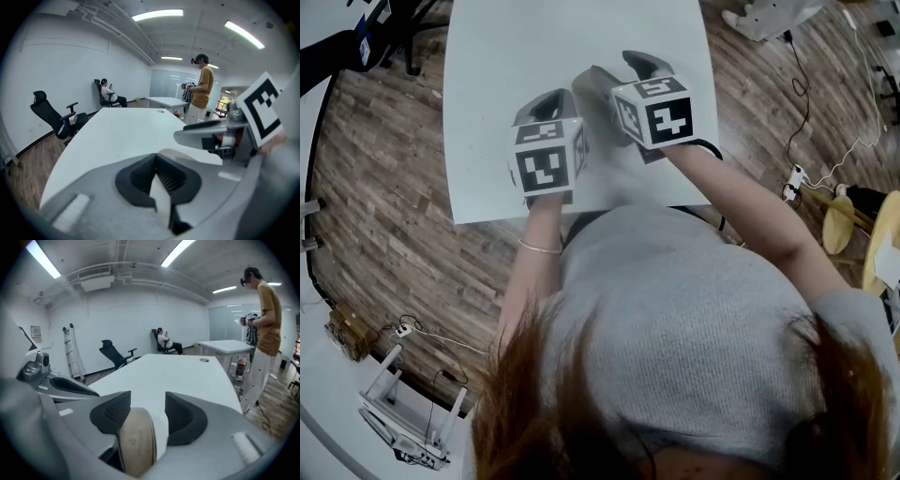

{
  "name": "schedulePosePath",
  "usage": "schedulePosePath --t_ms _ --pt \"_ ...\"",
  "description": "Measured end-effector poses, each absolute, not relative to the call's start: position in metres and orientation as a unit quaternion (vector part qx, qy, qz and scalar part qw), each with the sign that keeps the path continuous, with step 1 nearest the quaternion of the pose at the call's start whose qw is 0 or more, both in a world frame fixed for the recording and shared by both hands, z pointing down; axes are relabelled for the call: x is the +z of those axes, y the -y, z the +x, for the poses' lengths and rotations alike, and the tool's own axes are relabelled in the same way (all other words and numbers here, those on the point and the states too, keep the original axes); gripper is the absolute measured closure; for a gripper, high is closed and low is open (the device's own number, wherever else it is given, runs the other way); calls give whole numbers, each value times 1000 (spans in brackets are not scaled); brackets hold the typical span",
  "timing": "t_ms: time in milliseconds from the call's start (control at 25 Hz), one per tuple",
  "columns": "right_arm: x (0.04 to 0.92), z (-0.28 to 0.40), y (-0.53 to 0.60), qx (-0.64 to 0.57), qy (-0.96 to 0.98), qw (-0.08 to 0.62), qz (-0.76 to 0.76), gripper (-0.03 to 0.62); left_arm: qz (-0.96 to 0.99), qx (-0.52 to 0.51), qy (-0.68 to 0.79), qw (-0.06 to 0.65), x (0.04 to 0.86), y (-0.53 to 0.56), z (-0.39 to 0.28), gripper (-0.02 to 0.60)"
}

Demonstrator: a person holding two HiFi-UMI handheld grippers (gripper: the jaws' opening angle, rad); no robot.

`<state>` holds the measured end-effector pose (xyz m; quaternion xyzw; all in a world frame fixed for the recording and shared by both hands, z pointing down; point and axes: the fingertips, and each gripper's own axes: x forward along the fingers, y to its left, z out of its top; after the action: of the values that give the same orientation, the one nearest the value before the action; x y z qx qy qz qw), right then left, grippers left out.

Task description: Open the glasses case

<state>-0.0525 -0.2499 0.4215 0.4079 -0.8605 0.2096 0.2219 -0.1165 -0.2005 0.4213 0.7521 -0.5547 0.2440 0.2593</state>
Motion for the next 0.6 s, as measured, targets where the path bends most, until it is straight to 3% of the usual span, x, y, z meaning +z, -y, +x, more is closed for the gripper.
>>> schedulePosePath --t_ms 280,600 --pt "375 -28 239 151 853 189 462 589 767 212 558 236 395 208 -96 580" --pt "359 -13 219 169 870 156 436 589 777 189 569 194 376 200 -61 581"
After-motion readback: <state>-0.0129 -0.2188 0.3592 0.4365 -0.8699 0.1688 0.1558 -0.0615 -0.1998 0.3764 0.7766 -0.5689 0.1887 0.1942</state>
